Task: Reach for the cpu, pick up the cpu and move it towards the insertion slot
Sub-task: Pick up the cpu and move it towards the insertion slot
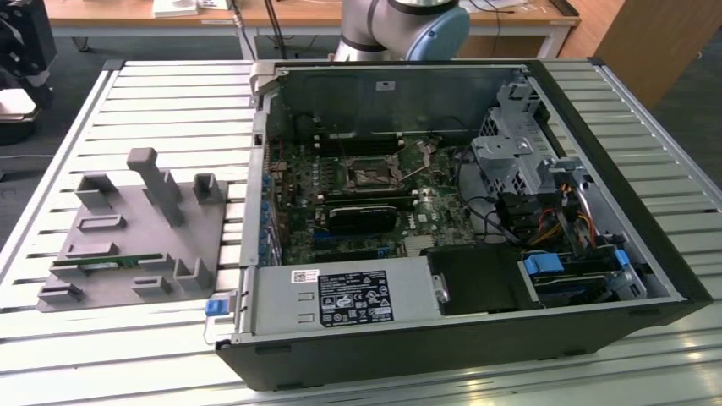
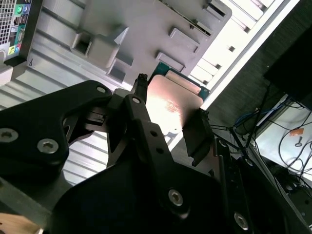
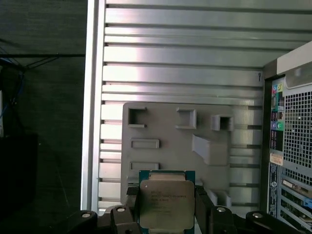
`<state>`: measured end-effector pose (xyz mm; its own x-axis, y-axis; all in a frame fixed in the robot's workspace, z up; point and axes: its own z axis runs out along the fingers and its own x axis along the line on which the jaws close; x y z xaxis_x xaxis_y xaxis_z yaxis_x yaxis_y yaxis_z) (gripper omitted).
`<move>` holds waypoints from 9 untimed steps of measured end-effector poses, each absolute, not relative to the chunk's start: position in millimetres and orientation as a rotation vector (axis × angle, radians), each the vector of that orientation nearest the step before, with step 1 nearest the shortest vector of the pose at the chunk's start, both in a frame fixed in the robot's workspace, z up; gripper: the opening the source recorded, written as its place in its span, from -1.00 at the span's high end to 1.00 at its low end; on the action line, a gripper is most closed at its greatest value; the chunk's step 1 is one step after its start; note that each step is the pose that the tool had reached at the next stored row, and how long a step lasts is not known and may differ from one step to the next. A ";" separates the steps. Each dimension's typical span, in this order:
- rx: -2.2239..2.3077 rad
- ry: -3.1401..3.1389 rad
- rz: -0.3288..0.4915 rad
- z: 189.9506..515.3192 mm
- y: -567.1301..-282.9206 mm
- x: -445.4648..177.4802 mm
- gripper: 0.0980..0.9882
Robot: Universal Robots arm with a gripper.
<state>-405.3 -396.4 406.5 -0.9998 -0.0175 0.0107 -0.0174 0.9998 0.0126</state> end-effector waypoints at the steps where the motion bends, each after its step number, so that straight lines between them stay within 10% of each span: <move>1: 0.027 -3.131 -0.020 406.4 -396.4 -404.4 0.00; 9: 0.027 -3.131 -0.020 406.4 -396.4 -397.5 0.00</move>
<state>-397.5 -396.4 406.4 -0.9998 -0.0176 0.0106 -0.0174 0.9998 0.0127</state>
